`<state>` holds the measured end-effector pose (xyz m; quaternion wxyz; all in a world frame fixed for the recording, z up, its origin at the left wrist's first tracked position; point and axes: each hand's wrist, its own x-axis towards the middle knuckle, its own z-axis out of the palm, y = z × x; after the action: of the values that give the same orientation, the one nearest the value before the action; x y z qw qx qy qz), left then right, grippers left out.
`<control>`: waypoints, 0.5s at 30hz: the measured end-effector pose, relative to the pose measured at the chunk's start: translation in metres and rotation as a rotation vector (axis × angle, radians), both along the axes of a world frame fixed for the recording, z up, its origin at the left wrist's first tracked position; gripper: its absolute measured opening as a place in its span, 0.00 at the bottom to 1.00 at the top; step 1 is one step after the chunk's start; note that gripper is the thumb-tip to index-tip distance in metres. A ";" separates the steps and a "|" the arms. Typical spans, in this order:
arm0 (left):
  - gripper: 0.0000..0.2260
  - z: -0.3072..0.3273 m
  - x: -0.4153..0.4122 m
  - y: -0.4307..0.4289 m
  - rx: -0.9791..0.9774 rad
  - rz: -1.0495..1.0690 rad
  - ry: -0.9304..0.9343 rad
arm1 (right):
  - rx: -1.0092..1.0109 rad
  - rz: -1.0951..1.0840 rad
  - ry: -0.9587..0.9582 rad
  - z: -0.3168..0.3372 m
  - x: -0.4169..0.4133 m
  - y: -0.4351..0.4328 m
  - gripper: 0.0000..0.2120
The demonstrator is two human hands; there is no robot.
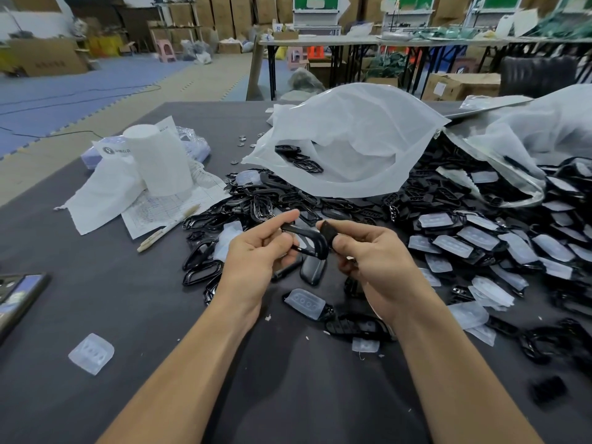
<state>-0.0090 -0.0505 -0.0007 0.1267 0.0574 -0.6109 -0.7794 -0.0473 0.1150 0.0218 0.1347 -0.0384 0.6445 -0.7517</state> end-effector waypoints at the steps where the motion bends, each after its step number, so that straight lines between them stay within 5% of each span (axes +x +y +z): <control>1: 0.19 -0.001 0.000 -0.001 -0.054 -0.016 0.014 | 0.002 0.017 0.006 0.000 0.000 0.000 0.17; 7: 0.14 -0.007 0.002 -0.001 -0.238 0.028 0.020 | 0.172 0.073 0.058 -0.001 0.002 0.003 0.24; 11: 0.12 -0.010 0.001 -0.002 -0.273 0.097 -0.009 | 0.286 0.164 0.152 -0.003 0.004 -0.001 0.18; 15: 0.10 -0.008 0.003 0.002 -0.218 0.101 -0.043 | 0.295 0.079 0.177 -0.008 0.002 -0.004 0.22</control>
<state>-0.0064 -0.0481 -0.0091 0.1582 0.0905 -0.6911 -0.6994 -0.0449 0.1109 0.0133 0.1111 -0.1096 0.7550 -0.6369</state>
